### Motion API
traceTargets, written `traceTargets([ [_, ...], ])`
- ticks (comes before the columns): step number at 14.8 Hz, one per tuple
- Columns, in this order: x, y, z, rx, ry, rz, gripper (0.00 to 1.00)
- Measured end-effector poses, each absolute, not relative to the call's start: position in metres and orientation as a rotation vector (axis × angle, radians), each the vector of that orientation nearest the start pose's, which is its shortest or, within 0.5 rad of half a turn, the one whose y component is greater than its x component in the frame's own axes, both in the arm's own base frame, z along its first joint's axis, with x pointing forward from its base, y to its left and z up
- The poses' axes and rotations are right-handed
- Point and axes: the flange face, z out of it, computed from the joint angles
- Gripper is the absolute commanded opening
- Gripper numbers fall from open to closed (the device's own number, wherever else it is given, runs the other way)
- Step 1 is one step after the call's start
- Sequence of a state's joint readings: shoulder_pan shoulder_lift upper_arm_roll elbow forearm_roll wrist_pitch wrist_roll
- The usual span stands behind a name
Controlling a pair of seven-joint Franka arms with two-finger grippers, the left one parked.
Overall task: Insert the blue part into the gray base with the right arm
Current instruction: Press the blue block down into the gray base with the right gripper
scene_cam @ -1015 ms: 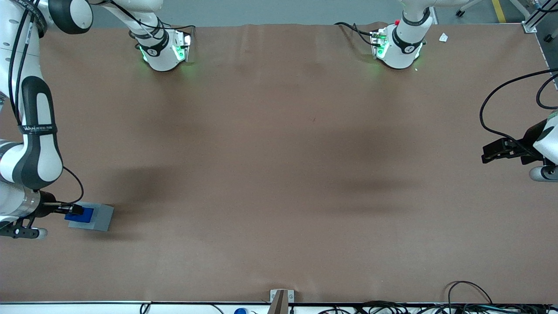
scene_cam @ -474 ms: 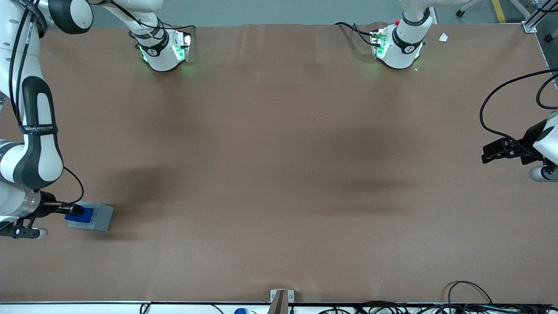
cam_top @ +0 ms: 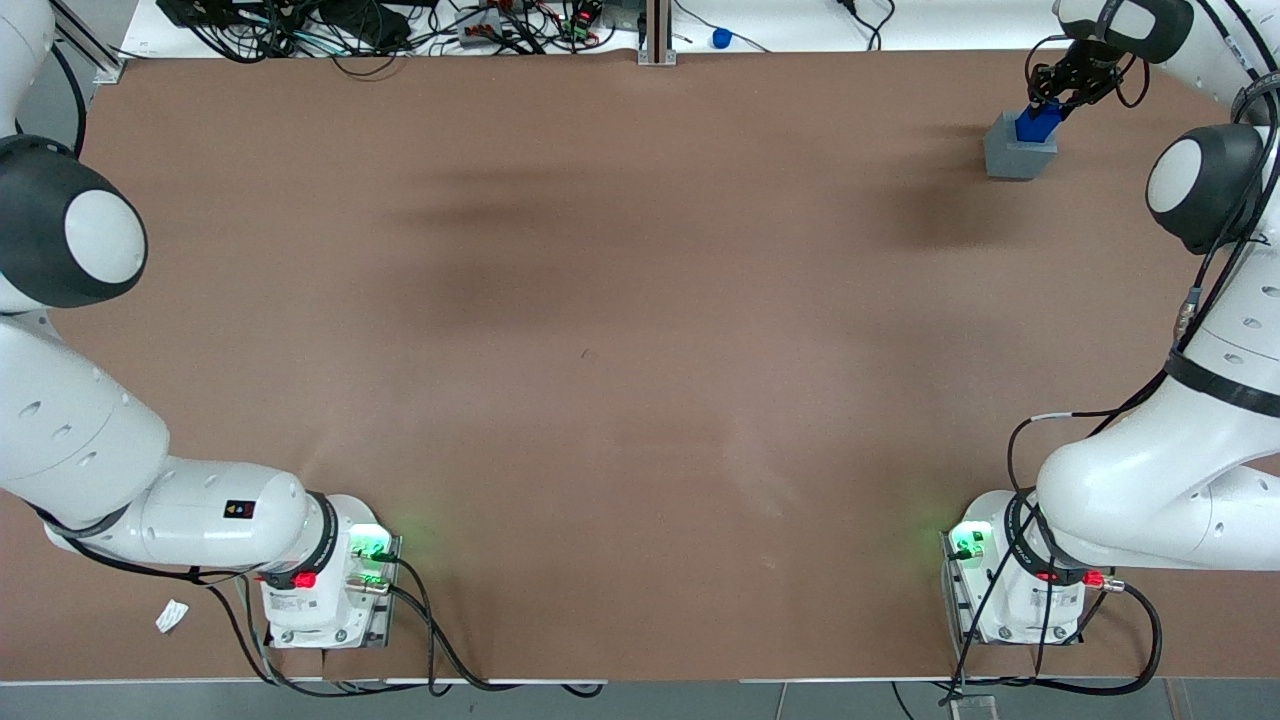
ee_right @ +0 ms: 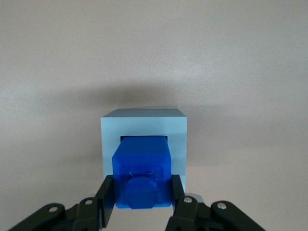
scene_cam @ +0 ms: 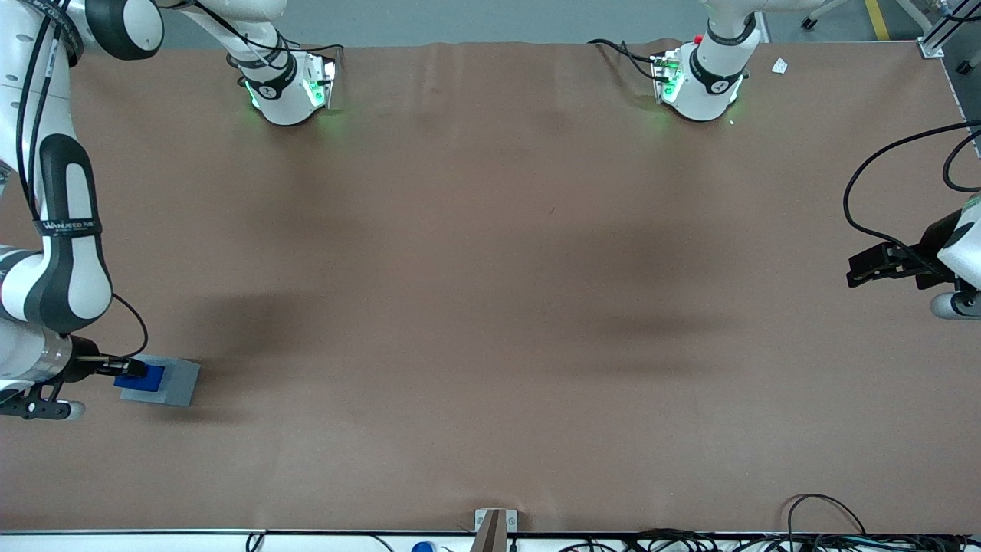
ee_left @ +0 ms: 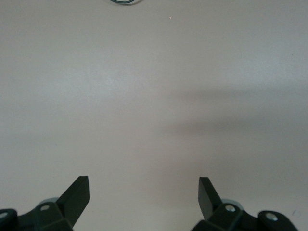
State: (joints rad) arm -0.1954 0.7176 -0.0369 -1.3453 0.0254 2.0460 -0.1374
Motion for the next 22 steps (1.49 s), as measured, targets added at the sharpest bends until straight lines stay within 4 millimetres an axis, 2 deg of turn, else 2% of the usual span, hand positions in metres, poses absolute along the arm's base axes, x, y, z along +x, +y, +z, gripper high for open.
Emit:
traceTargets([
  [6, 0.7155, -0.1618, 0.2998, -3.137, 0.153, 0.026, 0.09],
  [8, 0.7155, -0.1617, 0.2998, -3.137, 0.153, 0.026, 0.16],
  [19, 0.7155, -0.1617, 0.2998, -3.137, 0.153, 0.026, 0.26],
  [21, 0.7155, -0.1617, 0.2998, -3.137, 0.153, 0.026, 0.39],
  [22, 0.7155, -0.1617, 0.2998, -3.137, 0.153, 0.026, 0.40],
])
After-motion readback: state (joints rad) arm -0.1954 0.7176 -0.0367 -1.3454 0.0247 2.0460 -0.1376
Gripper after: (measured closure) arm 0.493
